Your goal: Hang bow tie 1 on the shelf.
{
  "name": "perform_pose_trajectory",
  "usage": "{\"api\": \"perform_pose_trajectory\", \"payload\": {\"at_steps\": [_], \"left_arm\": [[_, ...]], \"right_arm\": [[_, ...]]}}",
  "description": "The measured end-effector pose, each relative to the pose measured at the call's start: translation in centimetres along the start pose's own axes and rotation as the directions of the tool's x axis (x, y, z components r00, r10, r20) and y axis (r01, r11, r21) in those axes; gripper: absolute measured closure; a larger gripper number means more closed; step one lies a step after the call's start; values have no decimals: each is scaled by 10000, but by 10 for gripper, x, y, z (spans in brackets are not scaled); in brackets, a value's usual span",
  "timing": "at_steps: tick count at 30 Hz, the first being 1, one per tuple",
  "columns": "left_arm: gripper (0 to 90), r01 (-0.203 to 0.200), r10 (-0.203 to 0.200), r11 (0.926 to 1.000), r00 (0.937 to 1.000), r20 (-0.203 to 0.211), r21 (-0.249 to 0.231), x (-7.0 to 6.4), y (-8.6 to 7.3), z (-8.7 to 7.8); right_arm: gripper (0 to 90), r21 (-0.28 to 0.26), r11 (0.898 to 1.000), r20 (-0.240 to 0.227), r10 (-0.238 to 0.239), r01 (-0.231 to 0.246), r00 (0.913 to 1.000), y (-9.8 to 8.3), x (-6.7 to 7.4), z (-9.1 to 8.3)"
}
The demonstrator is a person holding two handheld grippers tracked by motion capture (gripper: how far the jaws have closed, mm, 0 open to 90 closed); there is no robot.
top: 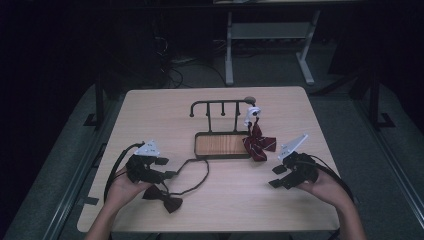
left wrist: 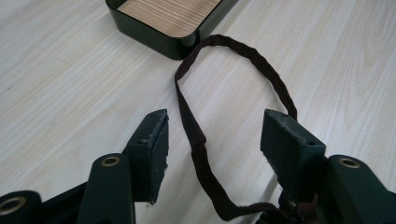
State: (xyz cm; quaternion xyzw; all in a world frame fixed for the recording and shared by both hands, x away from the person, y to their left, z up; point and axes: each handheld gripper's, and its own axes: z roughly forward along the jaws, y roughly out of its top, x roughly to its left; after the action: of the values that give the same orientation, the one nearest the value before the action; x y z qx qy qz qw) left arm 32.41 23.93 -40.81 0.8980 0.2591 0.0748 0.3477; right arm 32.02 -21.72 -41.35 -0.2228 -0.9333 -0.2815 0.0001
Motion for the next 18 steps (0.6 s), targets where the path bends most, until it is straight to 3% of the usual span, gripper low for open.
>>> {"api": "perform_pose_trajectory", "payload": {"at_steps": [8, 11, 13, 18], "left_arm": [[443, -282, 275, 9986, 9995, 160, 448, 5, 15, 11], [453, -142, 128, 9990, 9994, 335, 423, 5, 18, 15], [453, -207, 175, 9967, 9990, 405, 781, 7, 21, 20], [453, -357, 307, 9937, 9984, 480, 1067, 8, 26, 26]], "right_arm": [[445, 39, 10000, 6, 1, -1, 10000, -2, 1, 1], [445, -8, 10000, -24, 42, -42, 10000, -2, 0, 1], [445, -40, 10000, -16, -31, 31, 10000, -3, -1, 1], [443, -88, 10000, -5, 5, -5, 10000, -5, 0, -1]]}}
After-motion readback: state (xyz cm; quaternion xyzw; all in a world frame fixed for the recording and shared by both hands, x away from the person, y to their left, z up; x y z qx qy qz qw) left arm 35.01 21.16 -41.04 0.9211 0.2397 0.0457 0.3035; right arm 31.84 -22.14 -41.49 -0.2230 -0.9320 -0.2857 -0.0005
